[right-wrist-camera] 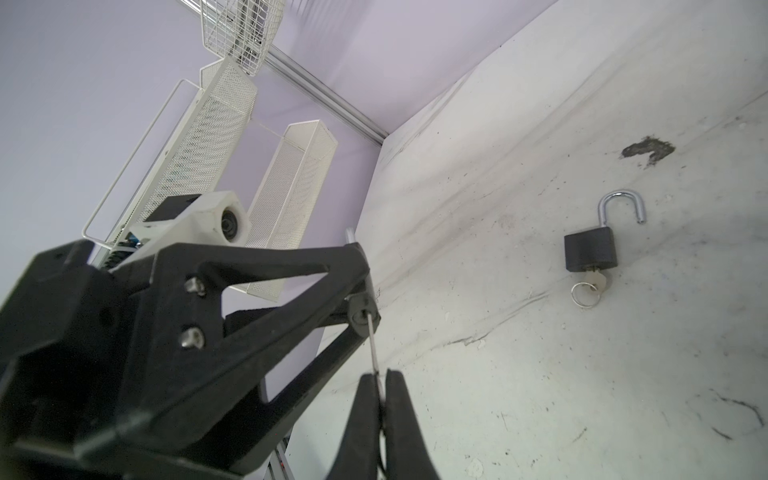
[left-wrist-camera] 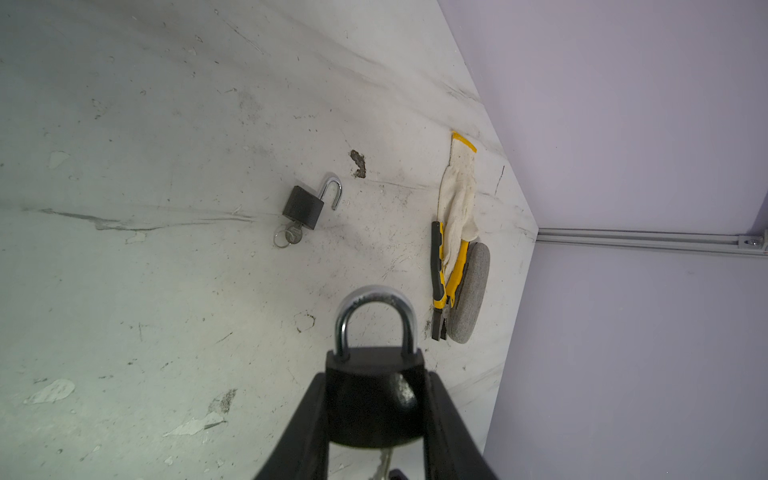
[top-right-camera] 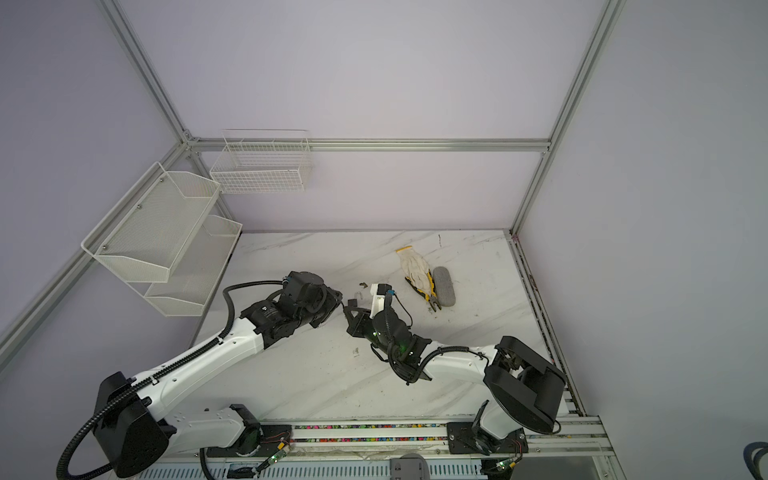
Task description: Unlock with the key
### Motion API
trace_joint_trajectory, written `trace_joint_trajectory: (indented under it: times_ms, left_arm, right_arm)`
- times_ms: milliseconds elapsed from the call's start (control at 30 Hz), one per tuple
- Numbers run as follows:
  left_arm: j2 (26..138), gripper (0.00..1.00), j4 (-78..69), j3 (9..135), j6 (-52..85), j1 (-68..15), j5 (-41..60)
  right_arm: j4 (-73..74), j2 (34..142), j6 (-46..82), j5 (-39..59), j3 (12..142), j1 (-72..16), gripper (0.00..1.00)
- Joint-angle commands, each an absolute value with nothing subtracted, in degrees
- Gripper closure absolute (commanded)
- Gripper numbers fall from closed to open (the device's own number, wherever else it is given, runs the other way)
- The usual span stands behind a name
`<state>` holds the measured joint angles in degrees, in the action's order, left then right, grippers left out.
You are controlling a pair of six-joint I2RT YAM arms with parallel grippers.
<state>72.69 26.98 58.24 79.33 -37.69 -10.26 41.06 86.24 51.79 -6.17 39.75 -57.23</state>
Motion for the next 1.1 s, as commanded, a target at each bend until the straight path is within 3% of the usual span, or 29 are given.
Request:
trace_joint_trajectory:
  times_ms: [0,567,800,1067]
  left_arm:
    - [70.90,1.00,25.28,55.73,78.86,-38.06,-10.53]
    - [70.44,1.00,23.38,55.64,77.46,-38.21,-9.66]
    - [71.27,1.00,24.56,56.51,73.53,-38.76,-7.65]
    - [70.74,1.00,25.53,56.50,74.24,-40.27,-6.03]
  right_arm:
    - [40.70,86.61,51.35,-5.56,41.35,-56.98,1.00]
    - [40.11,87.81,50.69,-3.33,42.26,-56.77,1.00]
    - [39.13,86.54,49.57,5.01,44.35,-53.33,1.00]
    - [35.17,84.63,48.39,2.92,45.72,-52.67,1.00]
